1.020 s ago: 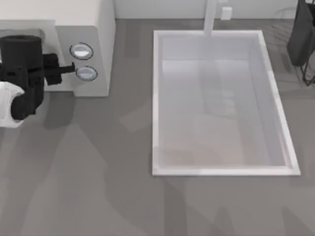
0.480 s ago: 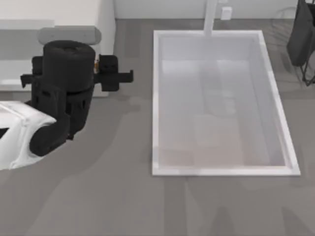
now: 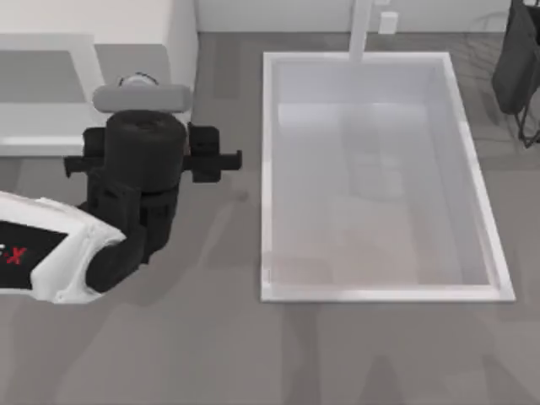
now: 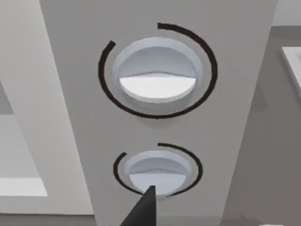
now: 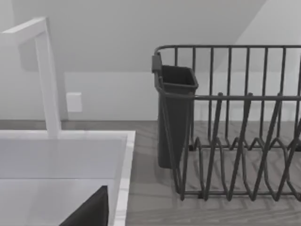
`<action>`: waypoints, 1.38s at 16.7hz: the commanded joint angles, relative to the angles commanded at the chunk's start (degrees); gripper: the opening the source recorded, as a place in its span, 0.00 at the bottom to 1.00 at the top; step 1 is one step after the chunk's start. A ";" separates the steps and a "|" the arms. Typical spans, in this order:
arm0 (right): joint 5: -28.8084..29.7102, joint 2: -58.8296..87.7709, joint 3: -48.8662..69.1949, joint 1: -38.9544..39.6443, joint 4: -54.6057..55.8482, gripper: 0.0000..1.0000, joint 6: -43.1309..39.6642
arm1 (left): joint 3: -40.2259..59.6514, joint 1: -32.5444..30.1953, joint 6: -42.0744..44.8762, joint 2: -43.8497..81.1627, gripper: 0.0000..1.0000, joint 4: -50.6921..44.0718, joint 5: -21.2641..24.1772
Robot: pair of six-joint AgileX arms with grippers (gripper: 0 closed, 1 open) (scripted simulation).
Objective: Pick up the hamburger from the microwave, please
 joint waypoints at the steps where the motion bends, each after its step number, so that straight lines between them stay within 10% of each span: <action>1: 0.00 0.00 0.00 0.00 0.00 1.00 0.00 | -0.82 -0.19 -0.02 2.62 0.00 3.96 0.03; 13: 0.00 0.00 0.00 0.00 0.00 1.00 0.00 | -6.95 -0.90 0.02 17.86 0.00 26.51 0.77; 23: 0.00 0.00 0.00 0.00 0.00 1.00 0.00 | -6.95 -0.90 0.02 17.86 0.75 26.51 0.77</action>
